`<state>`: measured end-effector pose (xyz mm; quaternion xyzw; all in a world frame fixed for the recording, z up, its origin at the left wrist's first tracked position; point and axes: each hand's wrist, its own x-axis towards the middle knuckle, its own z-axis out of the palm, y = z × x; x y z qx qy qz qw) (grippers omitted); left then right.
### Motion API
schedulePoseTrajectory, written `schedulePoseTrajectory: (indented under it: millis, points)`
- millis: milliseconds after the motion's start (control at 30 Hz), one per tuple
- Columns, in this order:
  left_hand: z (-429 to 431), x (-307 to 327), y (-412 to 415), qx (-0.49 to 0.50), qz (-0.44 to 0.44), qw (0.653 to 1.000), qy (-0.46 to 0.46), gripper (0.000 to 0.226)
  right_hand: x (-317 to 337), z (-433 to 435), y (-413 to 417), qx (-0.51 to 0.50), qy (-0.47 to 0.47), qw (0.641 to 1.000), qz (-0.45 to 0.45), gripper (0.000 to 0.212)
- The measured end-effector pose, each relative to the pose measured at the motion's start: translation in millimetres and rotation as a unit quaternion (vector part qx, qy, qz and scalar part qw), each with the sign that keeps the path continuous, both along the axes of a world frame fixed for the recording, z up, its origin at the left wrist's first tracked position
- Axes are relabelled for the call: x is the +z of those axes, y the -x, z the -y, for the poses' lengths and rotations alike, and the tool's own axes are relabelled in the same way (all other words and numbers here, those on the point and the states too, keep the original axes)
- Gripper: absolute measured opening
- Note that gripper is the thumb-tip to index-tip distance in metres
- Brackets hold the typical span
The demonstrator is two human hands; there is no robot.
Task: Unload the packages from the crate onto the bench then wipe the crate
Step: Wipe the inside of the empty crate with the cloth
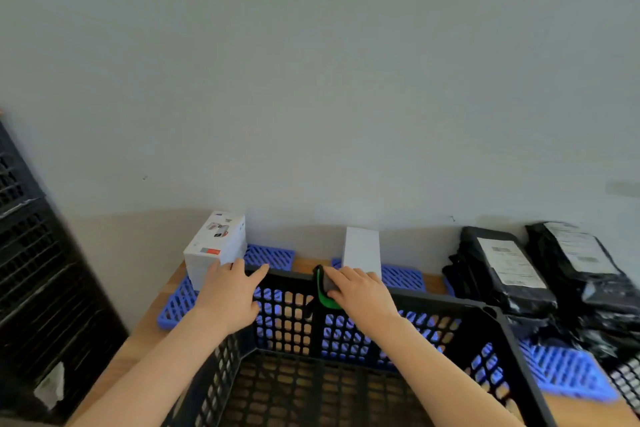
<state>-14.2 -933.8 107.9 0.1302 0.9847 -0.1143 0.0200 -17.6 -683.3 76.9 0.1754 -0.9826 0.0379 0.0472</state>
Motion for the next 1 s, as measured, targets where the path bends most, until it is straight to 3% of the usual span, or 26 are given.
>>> schedulePoseTrajectory:
  millis: [267, 433, 600, 800, 1000]
  points:
    - [-14, -6, 11, 0.05, 0.027, 0.998, -0.003, 0.07, 2, -147, -39, -0.075, -0.03, 0.997, 0.004, 0.049]
    - [-19, -13, 15, 0.061, 0.034, 0.997, -0.02, 0.068, 3, -209, -61, -0.137, -0.002, 0.991, 0.011, 0.05]
    - [-21, -13, 12, 0.068, 0.033, 0.997, -0.036, 0.067, -4, -217, -79, -0.21, 0.073, 0.975, 0.013, 0.05]
    - [-23, -15, 6, 0.063, 0.02, 0.997, -0.035, 0.073, -14, -205, -88, -0.253, 0.024, 0.967, -0.025, 0.059]
    - [-14, -12, 6, 0.042, 0.024, 0.997, -0.062, 0.07, -16, -193, -66, -0.21, -0.011, 0.976, -0.062, 0.046]
